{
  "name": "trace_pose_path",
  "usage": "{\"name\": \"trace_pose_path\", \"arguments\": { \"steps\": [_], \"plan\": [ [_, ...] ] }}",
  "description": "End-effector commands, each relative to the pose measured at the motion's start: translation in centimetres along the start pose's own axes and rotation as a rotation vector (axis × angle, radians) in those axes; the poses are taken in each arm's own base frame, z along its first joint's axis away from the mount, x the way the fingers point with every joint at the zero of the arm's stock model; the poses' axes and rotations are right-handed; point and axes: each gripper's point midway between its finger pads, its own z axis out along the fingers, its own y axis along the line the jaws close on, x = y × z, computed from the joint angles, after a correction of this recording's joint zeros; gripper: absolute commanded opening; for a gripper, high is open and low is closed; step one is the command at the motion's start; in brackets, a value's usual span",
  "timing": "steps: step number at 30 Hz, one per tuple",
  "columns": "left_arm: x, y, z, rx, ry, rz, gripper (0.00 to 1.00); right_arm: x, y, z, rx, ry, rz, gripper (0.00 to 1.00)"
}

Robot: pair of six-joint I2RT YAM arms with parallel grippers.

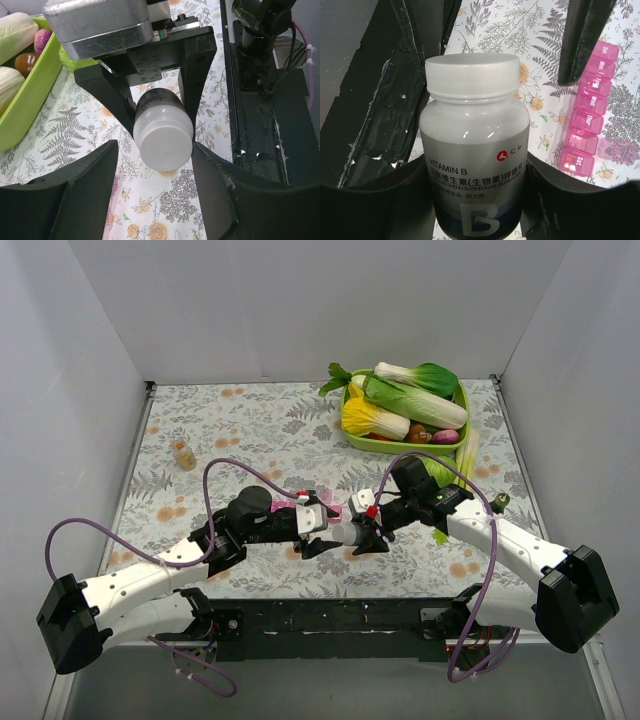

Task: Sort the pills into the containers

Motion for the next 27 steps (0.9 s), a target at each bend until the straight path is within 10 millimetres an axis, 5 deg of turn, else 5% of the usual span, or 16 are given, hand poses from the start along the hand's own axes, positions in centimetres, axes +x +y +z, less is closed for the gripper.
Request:
{"name": "trace_pose_path", "arguments": {
  "steps": [1,8,10,12,15,18,27],
  "plan": [
    [-2.3,0.1,0.2,0.021,-0.058,0.004,0.58,-0.8,0.3,0.1,-0.023,-0.032,-0.013,0.04],
    [-1.7,0.0,0.4,0.025,-0.037,-0.036,0.48,-0.7,0.3,0.1,-0.021,-0.027,-0.007,0.04],
    [-1.7,0.0,0.6,0.019,-0.025,-0.081,0.36,-0.6,0.2,0.1,-0.017,-0.026,-0.005,0.04],
    [-1.4,0.3,0.5,-0.016,0.003,-0.169,0.04,-0.6,0.1,0.1,-0.01,-0.021,-0.001,0.04],
    [-1.9,1.2,0.3,-0.094,0.006,-0.304,0.0,-0.3,-0.4,0.0,0.018,-0.004,0.001,0.04],
    [-1.9,1.9,0.2,-0.193,0.008,-0.548,0.0,0.0,-0.9,-0.1,0.05,0.008,0.008,0.04],
    [-2.5,1.8,0.1,-0.438,0.045,-1.642,0.0,0.5,-1.7,-0.2,0.102,0.031,0.033,0.03]
  ]
}}
